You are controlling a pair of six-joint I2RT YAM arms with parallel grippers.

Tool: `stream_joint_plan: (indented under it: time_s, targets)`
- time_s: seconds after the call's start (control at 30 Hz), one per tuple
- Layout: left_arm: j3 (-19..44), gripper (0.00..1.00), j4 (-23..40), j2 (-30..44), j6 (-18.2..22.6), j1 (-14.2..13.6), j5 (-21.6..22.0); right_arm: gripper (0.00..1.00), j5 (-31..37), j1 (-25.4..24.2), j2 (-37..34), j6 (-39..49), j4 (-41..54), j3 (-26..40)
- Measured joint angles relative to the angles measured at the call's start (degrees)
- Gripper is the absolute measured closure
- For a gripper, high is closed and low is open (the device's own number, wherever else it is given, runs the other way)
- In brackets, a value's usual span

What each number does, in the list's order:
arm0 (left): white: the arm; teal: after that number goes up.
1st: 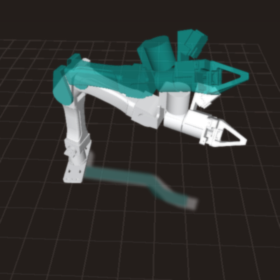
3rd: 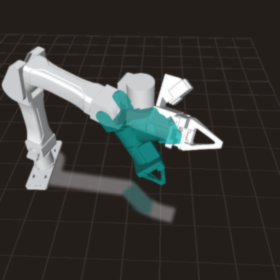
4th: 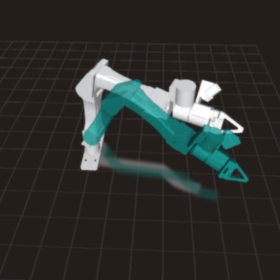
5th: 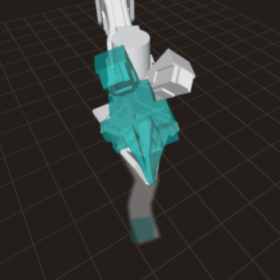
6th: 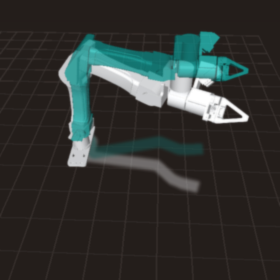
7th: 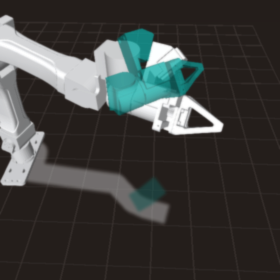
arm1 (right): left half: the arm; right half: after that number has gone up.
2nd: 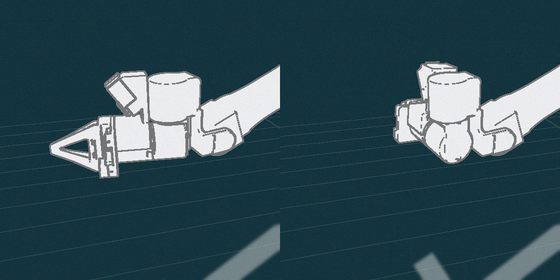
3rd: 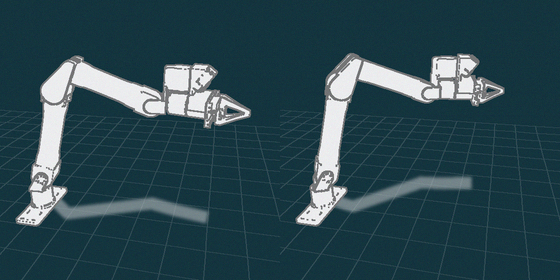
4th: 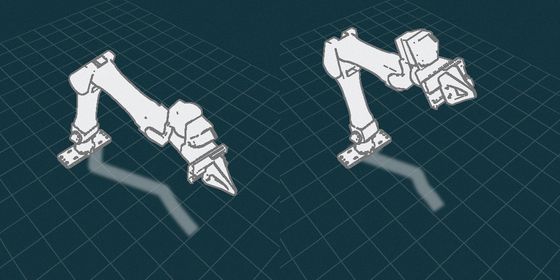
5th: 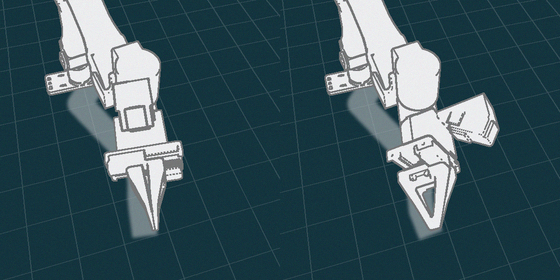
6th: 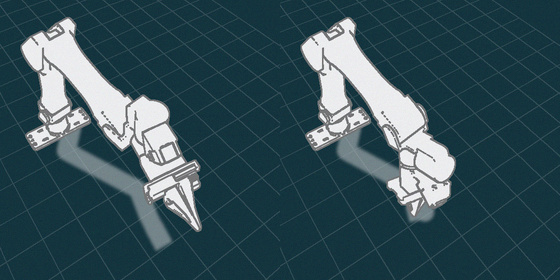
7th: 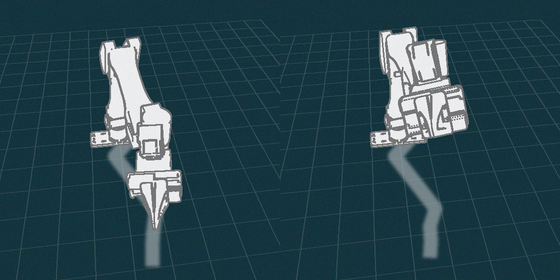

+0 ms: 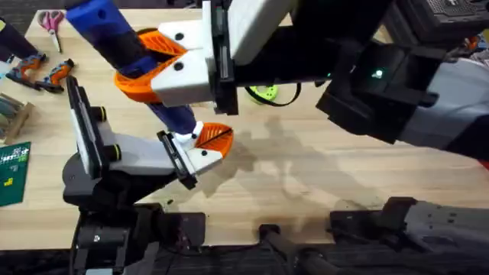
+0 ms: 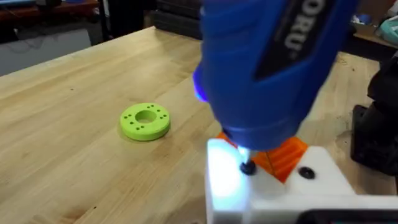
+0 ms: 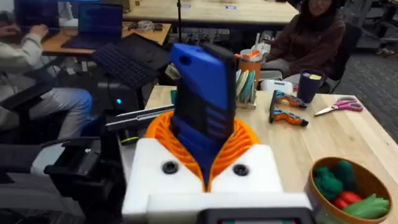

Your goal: Pick up the gripper from the table and insert it into the empty holder that is missing its gripper. Then pick up a screw, insert it into the mounting hole, and use the screwdriver to tighten it. Finally, clean up the table by picking up the vegetable and placing it into the bucket.

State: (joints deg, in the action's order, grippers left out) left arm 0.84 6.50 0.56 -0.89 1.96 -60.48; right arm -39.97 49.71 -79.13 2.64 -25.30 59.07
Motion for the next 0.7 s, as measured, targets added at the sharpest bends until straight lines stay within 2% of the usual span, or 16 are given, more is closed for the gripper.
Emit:
stream_joint_plan:
  time_s: [0.7]
  targets:
    - [0.00,0.991,-0.02,0.00,0.00,0.00,0.01,0.975,0.00,0.00,0.00,-1.41,-0.07,0.00]
